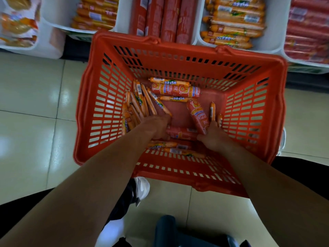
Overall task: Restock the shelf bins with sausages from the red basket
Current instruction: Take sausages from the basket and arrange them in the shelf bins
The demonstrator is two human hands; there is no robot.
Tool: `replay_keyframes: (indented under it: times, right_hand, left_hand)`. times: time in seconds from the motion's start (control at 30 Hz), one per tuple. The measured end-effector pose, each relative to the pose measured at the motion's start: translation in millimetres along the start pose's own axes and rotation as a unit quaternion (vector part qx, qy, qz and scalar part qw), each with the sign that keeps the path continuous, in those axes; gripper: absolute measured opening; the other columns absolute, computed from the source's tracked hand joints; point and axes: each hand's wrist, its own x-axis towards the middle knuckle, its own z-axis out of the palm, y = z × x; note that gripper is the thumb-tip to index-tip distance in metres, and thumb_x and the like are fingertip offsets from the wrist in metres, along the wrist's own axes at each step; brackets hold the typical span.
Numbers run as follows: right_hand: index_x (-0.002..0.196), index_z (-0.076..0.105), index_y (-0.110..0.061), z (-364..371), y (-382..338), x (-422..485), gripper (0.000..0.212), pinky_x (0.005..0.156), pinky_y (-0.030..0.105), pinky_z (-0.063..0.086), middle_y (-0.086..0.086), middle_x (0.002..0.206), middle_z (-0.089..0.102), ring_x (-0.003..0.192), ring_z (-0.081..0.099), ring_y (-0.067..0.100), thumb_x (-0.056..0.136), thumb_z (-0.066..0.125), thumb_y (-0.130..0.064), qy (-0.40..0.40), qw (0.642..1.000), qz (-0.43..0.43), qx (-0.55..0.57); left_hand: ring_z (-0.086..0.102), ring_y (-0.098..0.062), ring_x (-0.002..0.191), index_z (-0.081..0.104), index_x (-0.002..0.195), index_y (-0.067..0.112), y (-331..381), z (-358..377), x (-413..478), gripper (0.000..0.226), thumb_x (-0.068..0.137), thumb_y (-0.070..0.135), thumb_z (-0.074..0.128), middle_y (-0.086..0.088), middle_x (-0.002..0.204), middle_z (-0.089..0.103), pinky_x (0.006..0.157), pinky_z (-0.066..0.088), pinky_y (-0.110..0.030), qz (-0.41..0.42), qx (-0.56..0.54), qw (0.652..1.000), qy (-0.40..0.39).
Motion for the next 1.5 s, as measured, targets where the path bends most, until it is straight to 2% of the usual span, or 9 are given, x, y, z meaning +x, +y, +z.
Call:
replay_keyframes:
  times: [0.23, 0.37, 0.53, 0.67, 0.83, 0.97, 1.13, 1.27, 1.5]
  right_hand:
    - [0.133, 0.049, -0.008, -14.3, -16.3, -18.7, 0.073, 0.091, 0.037, 0.049, 0.017, 0.129, 0.059, 0.114, 0.06, 0.035, 0.083, 0.069, -0.056, 0.057, 0.998, -0.034, -0.014]
    - [0.127, 0.055, -0.01, -36.3, -29.0, -48.6, 0.064, 0.077, 0.029, 0.043, 0.015, 0.12, 0.065, 0.108, 0.063, 0.034, 0.081, 0.071, -0.052, 0.069, 0.995, -0.056, -0.041]
    - [0.118, 0.064, -0.016, -73.5, -49.9, -102.8, 0.057, 0.074, 0.027, 0.045, 0.013, 0.113, 0.07, 0.104, 0.066, 0.031, 0.075, 0.071, -0.054, 0.077, 0.99, -0.106, -0.058]
    - [0.126, 0.061, -0.022, -104.3, -69.2, -142.9, 0.069, 0.085, 0.03, 0.049, 0.009, 0.117, 0.069, 0.109, 0.064, 0.03, 0.068, 0.067, -0.059, 0.096, 0.975, -0.183, -0.078]
    - [0.119, 0.051, -0.015, -143.1, -94.5, -167.9, 0.056, 0.078, 0.033, 0.048, 0.008, 0.109, 0.067, 0.101, 0.064, 0.03, 0.081, 0.071, -0.053, 0.144, 0.958, -0.216, -0.124]
    - [0.117, 0.05, -0.013, -158.7, -114.4, -165.7, 0.049, 0.078, 0.035, 0.048, 0.013, 0.11, 0.067, 0.097, 0.062, 0.031, 0.082, 0.073, -0.039, 0.174, 0.951, -0.236, -0.097]
    - [0.126, 0.051, -0.011, -162.2, -149.0, -135.9, 0.054, 0.077, 0.03, 0.042, 0.015, 0.117, 0.065, 0.105, 0.061, 0.035, 0.081, 0.074, -0.032, 0.183, 0.953, -0.233, -0.067]
    - [0.137, 0.045, -0.008, -160.2, -186.6, -95.8, 0.064, 0.082, 0.031, 0.043, 0.017, 0.125, 0.062, 0.113, 0.06, 0.036, 0.087, 0.072, -0.038, 0.201, 0.952, -0.222, -0.064]
    - [0.13, 0.042, -0.003, -160.3, -247.6, -37.9, 0.05, 0.089, 0.041, 0.049, 0.025, 0.124, 0.06, 0.11, 0.06, 0.042, 0.095, 0.058, -0.035, 0.275, 0.943, -0.183, 0.036]
  left_hand:
    - [0.053, -0.027, 0.126, 0.045, 0.145, 0.021, 5.7, -23.5, -29.0, 0.063, 0.091, 0.045, 0.066, -0.006, 0.142, 0.054, 0.1, 0.045, -0.035, 0.018, -0.022, 0.999, -0.027]
    - [0.062, -0.027, 0.109, 0.062, 0.122, 0.014, 2.8, -57.3, -71.4, 0.043, 0.093, 0.046, 0.063, -0.008, 0.123, 0.065, 0.089, 0.05, -0.033, -0.006, 0.044, 0.999, 0.017]
    - [0.059, -0.028, 0.111, 0.059, 0.122, 0.014, -3.3, -102.6, -151.0, 0.041, 0.094, 0.045, 0.061, -0.008, 0.123, 0.063, 0.091, 0.048, -0.034, -0.032, -0.003, 0.997, 0.064]
    - [0.06, -0.028, 0.11, 0.062, 0.119, 0.013, -2.7, -136.7, -212.6, 0.042, 0.093, 0.045, 0.063, -0.009, 0.121, 0.065, 0.085, 0.045, -0.03, -0.032, 0.008, 0.993, 0.111]
    - [0.063, -0.027, 0.104, 0.059, 0.118, 0.017, -11.9, -174.5, -266.8, 0.045, 0.09, 0.052, 0.062, -0.005, 0.116, 0.065, 0.08, 0.049, -0.032, -0.046, 0.083, 0.978, 0.185]
    - [0.062, -0.028, 0.108, 0.055, 0.117, 0.017, -30.3, -189.8, -276.7, 0.047, 0.089, 0.055, 0.058, -0.006, 0.117, 0.065, 0.094, 0.049, -0.04, -0.05, 0.14, 0.95, 0.274]
    - [0.056, -0.018, 0.109, 0.054, 0.116, 0.02, -55.9, -193.1, -254.6, 0.04, 0.091, 0.05, 0.062, 0.005, 0.111, 0.06, 0.09, 0.044, -0.033, -0.062, -0.023, 0.954, 0.291]
    - [0.062, -0.024, 0.1, 0.059, 0.11, 0.017, -71.4, -212.7, -230.1, 0.036, 0.092, 0.048, 0.062, 0.0, 0.108, 0.065, 0.081, 0.048, -0.033, -0.073, -0.094, 0.947, 0.297]
    - [0.064, -0.02, 0.086, 0.063, 0.11, 0.016, -79.1, -221.5, -179.6, 0.041, 0.091, 0.052, 0.062, -0.004, 0.101, 0.068, 0.08, 0.054, -0.036, -0.09, -0.229, 0.916, 0.316]
